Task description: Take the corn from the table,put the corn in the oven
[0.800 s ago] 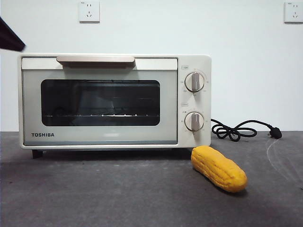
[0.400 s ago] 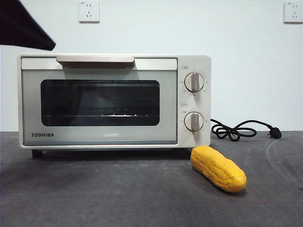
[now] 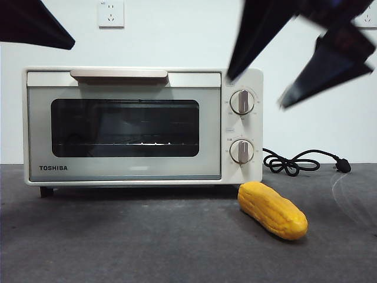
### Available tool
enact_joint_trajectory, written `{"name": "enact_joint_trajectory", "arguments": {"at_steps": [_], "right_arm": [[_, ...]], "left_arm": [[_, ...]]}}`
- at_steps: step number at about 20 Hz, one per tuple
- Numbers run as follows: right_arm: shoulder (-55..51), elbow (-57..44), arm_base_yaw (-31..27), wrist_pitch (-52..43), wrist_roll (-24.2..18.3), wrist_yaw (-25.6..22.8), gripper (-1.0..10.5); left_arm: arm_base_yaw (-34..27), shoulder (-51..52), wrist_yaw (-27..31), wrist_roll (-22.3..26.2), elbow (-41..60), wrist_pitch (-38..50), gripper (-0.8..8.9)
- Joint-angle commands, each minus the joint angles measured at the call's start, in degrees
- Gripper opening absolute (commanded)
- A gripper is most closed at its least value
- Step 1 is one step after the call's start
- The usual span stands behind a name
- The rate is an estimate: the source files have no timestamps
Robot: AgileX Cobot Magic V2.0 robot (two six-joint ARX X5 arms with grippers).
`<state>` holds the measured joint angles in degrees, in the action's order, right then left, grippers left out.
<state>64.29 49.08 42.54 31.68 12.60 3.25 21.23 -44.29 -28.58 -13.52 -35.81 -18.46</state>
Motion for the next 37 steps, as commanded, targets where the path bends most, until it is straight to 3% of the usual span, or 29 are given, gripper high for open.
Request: {"name": "enact_joint_trajectory", "arguments": {"at_steps": [1,9,14,23,27,30,37], "right_arm": [[4.13,1.07,1.33,-0.31,-0.15,-2.47,4.8],[14.45,1.46,1.64,-0.68,-0.9,-8.31,4.8],[18.53,1.46,1.25,-2.97,-1.33,-10.34,4.8],[24.85,1.46,-3.28,-5.9,-2.4,-9.62,4.7],[25.88,1.46,-4.44,-6.14,-2.51,-4.94,2.3],[25.88,1.46,-4.39,-5.68,-2.49,-4.9,0.0],[22.56,2.21,-1.46,-1.36,-1.66,-2.54,-0.1]], "left_arm": [[0.2,0.0,0.31,0.09,-0.94,0.04,-0.05],[0.2,-2.01,12.48,3.52,-8.72,-10.73,-0.03],[0.2,-5.11,13.22,3.76,-11.5,-13.4,-0.03],[0.2,-5.57,13.22,3.76,-11.5,-13.79,-0.03],[0.2,-5.57,13.22,3.76,-11.5,-13.81,-0.03],[0.2,-5.57,13.22,3.76,-11.5,-13.9,-0.03],[0.2,-5.6,13.31,3.74,-11.5,-10.91,-0.03]]}}
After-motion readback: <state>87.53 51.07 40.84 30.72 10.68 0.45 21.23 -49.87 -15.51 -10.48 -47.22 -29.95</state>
